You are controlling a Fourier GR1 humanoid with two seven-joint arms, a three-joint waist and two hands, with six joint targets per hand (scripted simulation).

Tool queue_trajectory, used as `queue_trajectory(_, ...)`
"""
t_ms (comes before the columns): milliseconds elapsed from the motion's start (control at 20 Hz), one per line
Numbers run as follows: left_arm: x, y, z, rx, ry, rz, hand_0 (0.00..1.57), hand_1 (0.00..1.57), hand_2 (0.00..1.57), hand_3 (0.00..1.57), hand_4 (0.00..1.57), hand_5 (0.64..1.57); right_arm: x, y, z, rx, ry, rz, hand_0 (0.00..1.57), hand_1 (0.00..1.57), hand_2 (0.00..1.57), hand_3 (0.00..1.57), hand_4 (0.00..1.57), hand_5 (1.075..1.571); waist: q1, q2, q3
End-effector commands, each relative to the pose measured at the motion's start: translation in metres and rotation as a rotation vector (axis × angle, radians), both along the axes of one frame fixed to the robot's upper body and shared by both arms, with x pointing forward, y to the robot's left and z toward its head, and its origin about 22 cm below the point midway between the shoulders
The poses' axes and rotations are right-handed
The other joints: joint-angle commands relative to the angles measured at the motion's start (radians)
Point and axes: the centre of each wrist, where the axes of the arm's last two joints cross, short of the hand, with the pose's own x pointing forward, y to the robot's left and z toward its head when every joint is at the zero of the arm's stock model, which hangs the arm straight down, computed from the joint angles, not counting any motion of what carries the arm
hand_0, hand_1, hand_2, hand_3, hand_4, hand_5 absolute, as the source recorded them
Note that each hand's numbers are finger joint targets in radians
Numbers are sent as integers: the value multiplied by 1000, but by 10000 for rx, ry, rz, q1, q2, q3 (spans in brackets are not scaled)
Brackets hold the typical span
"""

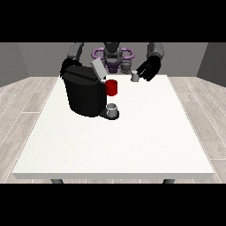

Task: Insert the coffee pod into the coffee machine and close the lid

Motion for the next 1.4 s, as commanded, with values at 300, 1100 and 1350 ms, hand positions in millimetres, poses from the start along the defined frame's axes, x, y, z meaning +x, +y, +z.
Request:
queue_trajectory(300,23,-32,76,-250,-668,420,1248,1248,1292,1237,515,1571,17,11,24,239,-737,355,0,0,0,0,504,1571,-620,309,4)
queue_trajectory(1100,28,0,134,-362,-1975,759,1277,1277,1303,1236,488,1571,20,34,65,-207,-1727,487,0,0,0,0,483,1571,-1460,1533,-2)
queue_trajectory(1350,32,-37,110,-166,-1288,470,1283,1283,1314,1222,504,1571,16,14,46,-319,-1410,214,0,0,0,0,519,1571,-1285,1246,2)
